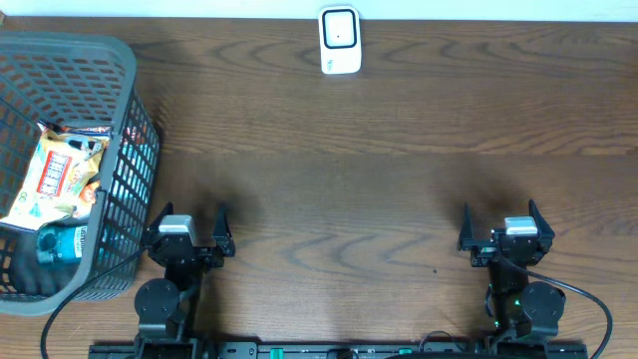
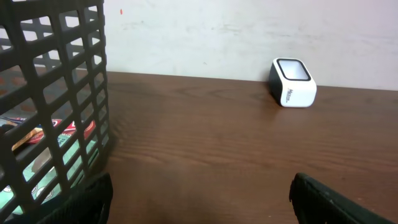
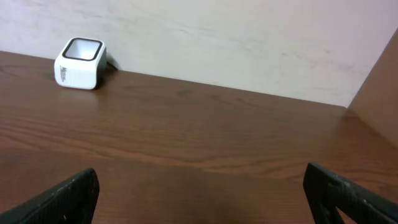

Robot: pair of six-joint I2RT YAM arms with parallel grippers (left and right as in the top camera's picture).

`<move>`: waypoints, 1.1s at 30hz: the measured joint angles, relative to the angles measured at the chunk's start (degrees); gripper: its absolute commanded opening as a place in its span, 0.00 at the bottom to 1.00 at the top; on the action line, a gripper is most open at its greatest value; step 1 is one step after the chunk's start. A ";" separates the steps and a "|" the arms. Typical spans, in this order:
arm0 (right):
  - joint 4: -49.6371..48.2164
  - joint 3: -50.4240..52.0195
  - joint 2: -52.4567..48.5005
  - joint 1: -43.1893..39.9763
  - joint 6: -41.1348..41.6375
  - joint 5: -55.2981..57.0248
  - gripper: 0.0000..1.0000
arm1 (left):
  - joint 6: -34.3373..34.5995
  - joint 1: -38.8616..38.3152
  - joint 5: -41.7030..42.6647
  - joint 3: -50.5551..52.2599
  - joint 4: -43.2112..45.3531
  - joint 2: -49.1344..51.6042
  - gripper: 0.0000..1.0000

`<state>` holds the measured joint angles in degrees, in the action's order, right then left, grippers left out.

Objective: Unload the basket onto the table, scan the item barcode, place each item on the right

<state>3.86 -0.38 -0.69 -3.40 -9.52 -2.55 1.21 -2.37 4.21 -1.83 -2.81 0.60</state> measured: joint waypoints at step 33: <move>0.00 0.00 0.00 0.00 0.00 0.00 0.99 | -0.02 0.00 -0.02 0.00 0.00 0.00 0.91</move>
<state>3.86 -0.38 -0.69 -3.40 -9.52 -2.55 1.19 -2.37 4.19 -1.83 -2.81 0.60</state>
